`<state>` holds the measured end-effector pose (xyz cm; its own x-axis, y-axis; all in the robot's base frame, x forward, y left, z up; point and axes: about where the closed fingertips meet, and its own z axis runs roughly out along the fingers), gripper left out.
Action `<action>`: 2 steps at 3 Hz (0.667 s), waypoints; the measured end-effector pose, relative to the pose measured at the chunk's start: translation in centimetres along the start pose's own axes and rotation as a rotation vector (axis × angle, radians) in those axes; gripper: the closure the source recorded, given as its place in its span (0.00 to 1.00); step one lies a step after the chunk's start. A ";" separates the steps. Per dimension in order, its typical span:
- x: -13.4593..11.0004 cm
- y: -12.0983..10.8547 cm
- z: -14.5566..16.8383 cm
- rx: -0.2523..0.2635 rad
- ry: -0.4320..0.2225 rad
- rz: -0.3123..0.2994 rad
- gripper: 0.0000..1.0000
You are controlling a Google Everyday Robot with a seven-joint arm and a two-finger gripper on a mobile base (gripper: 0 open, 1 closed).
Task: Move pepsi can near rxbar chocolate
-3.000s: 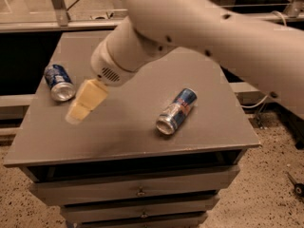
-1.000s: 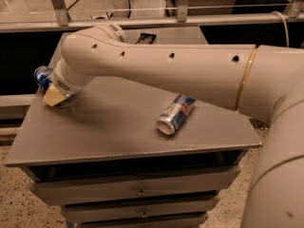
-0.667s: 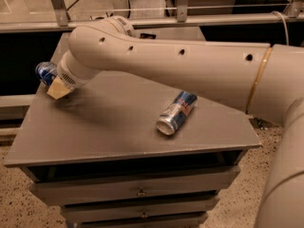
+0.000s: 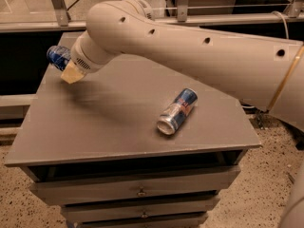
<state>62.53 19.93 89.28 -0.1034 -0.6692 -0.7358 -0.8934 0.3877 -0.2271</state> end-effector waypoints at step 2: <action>5.8 -4.3 -5.2 0.198 0.110 0.048 1.00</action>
Offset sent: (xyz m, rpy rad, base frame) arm 0.0154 -0.1772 -0.0033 -0.1806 -0.0970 -0.4038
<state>63.53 11.12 89.29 -0.2005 -0.7078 -0.6774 -0.7843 0.5303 -0.3221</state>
